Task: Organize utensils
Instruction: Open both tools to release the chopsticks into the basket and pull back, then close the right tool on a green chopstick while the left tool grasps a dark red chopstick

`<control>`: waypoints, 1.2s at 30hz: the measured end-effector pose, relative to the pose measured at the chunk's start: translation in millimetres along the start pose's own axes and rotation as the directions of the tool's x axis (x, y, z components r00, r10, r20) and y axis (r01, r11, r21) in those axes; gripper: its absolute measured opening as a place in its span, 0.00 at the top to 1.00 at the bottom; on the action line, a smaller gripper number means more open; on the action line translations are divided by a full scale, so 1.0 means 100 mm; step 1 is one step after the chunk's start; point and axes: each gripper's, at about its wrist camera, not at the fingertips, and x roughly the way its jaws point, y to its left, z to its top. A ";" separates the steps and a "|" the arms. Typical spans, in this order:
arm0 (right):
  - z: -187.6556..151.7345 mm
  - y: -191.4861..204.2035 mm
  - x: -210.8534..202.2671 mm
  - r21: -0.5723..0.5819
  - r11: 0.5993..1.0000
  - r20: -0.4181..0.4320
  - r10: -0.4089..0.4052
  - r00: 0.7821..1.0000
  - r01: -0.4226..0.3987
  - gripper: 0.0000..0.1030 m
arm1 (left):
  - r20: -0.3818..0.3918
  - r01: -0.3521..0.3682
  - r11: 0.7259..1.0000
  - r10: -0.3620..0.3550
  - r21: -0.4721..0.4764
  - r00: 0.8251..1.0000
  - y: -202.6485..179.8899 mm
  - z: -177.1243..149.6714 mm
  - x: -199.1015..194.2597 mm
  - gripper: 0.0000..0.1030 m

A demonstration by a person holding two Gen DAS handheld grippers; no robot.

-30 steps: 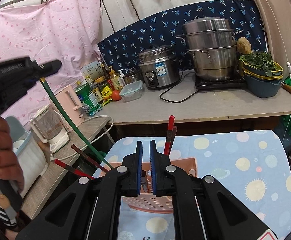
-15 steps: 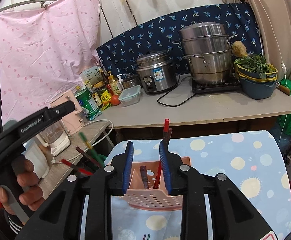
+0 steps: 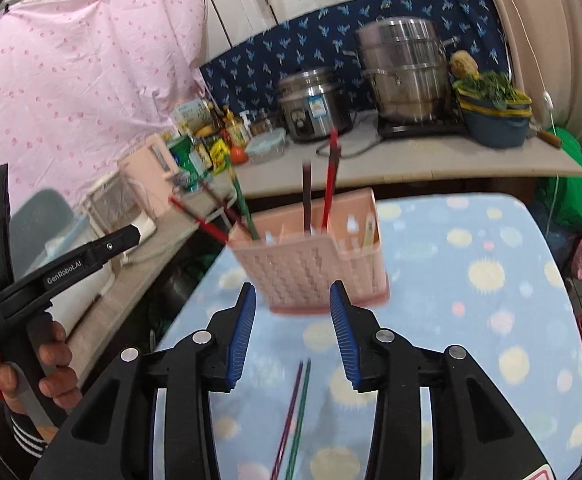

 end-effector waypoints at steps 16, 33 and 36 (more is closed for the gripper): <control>-1.66 0.13 0.06 -0.053 0.994 -0.251 -0.106 0.962 0.096 0.63 | -0.252 -0.030 0.999 0.040 0.042 0.967 0.08 -1.59 -0.07 0.45; -2.09 0.24 0.17 -0.114 0.987 -0.322 -0.141 0.936 0.109 0.89 | -0.315 -0.010 0.998 0.030 0.064 0.949 -0.03 -2.06 -0.13 0.45; -2.10 0.18 0.14 -0.100 0.988 -0.319 -0.147 0.936 0.121 0.93 | -0.324 0.004 0.998 0.017 0.065 0.946 -0.07 -2.09 -0.14 0.45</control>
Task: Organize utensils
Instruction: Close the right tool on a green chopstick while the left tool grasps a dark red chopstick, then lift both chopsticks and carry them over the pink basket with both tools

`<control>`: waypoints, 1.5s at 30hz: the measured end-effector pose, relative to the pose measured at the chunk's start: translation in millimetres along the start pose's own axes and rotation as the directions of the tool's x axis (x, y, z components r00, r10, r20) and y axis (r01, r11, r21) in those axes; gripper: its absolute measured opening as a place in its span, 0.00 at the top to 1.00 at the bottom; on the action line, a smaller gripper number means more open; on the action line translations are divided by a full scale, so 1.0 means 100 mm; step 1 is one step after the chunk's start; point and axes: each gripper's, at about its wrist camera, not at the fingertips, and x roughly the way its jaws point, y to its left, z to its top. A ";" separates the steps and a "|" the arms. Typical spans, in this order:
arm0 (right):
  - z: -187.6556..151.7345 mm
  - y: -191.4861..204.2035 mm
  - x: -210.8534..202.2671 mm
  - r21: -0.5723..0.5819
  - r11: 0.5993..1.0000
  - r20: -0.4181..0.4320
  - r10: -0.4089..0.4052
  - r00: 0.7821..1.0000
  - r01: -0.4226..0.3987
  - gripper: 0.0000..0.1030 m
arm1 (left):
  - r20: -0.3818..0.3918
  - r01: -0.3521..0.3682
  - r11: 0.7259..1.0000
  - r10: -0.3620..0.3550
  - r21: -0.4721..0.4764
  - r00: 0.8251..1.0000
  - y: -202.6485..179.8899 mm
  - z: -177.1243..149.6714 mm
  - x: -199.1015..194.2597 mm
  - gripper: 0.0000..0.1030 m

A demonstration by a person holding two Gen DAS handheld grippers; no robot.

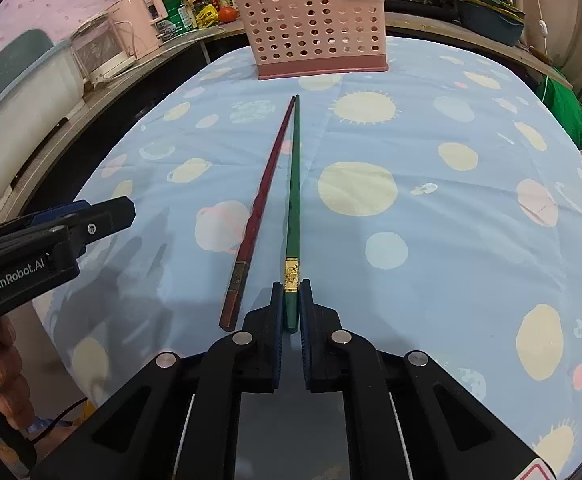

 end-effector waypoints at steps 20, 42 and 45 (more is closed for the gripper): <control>-0.15 -0.39 -0.23 0.121 0.992 0.031 -0.037 0.999 0.033 0.93 | -0.067 0.122 0.991 -0.118 0.058 0.991 -0.47 -0.12 0.12 0.45; -0.17 -0.41 -0.18 0.115 0.993 0.017 -0.015 1.000 0.013 0.93 | -0.137 0.171 0.984 -0.163 0.043 0.977 -0.55 -0.19 0.29 0.86; -0.18 -0.40 -0.18 0.112 0.994 0.017 -0.014 1.000 0.012 0.93 | -0.143 0.184 0.982 -0.176 0.042 0.974 -0.56 -0.21 0.28 0.93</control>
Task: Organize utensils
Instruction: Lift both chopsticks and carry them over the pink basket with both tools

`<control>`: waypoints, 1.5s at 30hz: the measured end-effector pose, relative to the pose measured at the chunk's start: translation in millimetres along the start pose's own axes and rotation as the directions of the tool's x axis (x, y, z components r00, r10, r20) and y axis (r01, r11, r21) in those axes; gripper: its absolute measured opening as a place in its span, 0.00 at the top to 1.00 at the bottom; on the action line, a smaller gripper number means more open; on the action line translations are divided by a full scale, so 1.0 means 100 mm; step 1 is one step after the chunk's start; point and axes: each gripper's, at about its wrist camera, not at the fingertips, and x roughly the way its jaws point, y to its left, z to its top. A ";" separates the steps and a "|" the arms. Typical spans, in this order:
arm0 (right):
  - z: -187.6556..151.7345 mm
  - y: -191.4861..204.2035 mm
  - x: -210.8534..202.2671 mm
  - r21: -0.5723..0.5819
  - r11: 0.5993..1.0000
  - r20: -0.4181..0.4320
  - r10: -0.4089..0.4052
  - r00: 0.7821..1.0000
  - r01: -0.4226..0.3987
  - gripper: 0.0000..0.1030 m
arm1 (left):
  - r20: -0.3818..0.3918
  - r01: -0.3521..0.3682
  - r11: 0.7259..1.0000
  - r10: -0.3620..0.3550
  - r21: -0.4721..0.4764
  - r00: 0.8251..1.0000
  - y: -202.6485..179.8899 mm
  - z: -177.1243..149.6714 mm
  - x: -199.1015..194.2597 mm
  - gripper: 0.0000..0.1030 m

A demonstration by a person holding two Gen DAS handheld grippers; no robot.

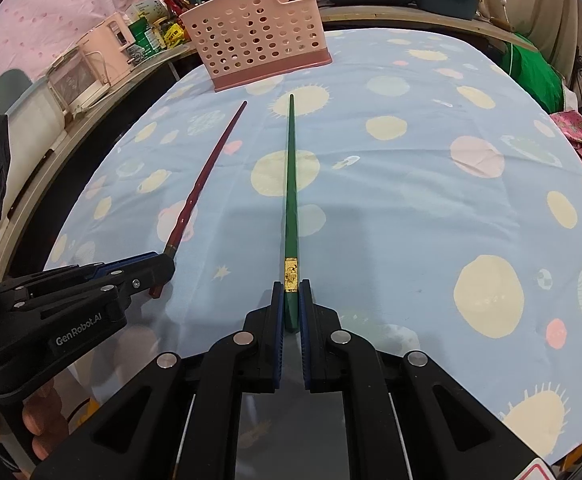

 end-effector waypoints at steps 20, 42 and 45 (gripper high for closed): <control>0.24 0.11 -0.38 0.003 0.999 0.091 0.046 0.995 -0.047 0.93 | 0.113 0.009 0.999 -0.005 -0.034 0.994 0.09 0.16 -0.53 0.93; 1.30 0.08 -1.09 -0.005 0.996 0.348 0.089 0.933 -0.093 0.93 | 0.394 -0.011 0.998 0.033 -0.058 0.918 0.17 1.17 -1.50 0.93; 1.43 0.10 -1.11 -0.010 0.994 0.365 0.102 0.926 -0.105 0.93 | 0.413 -0.019 0.998 0.040 -0.055 0.910 0.17 1.34 -1.53 0.93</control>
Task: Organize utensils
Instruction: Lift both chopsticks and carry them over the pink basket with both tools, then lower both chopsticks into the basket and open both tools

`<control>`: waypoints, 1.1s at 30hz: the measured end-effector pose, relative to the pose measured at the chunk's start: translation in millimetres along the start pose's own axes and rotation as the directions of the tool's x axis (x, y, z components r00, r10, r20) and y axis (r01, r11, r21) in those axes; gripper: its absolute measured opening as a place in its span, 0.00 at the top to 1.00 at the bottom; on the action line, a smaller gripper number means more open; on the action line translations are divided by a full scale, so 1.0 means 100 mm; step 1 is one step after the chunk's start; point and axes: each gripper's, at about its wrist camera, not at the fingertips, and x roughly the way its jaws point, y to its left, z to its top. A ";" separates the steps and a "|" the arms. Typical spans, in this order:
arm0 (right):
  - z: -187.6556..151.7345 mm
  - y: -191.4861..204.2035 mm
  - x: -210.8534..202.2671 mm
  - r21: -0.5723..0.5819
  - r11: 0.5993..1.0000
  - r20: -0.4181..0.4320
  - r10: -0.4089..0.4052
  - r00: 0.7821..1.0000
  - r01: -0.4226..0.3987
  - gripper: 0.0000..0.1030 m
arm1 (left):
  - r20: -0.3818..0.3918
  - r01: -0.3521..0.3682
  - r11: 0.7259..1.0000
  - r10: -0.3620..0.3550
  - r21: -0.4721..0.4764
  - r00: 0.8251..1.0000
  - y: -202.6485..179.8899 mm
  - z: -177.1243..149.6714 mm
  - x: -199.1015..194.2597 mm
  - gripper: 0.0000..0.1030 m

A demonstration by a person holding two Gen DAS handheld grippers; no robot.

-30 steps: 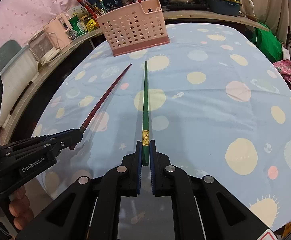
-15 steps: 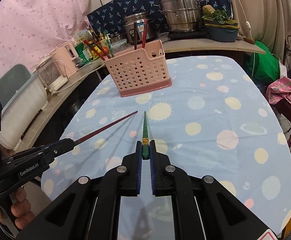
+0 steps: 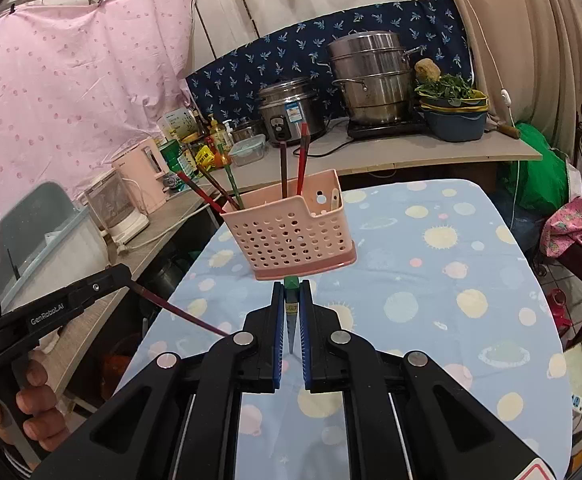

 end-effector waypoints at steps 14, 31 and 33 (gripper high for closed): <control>0.71 0.02 0.23 0.024 0.997 0.072 0.070 0.995 -0.072 0.93 | 0.111 0.040 0.999 -0.036 -0.031 0.993 0.01 0.87 0.03 0.93; 1.92 0.17 0.52 0.005 0.997 0.256 0.078 0.964 -0.082 0.93 | 0.291 -0.013 1.000 0.019 -0.023 0.956 -0.01 1.94 0.14 0.93; 2.00 0.17 0.59 0.006 0.997 0.258 0.072 0.964 -0.076 0.93 | 0.292 -0.019 0.999 0.026 -0.026 0.956 0.03 1.99 0.21 0.93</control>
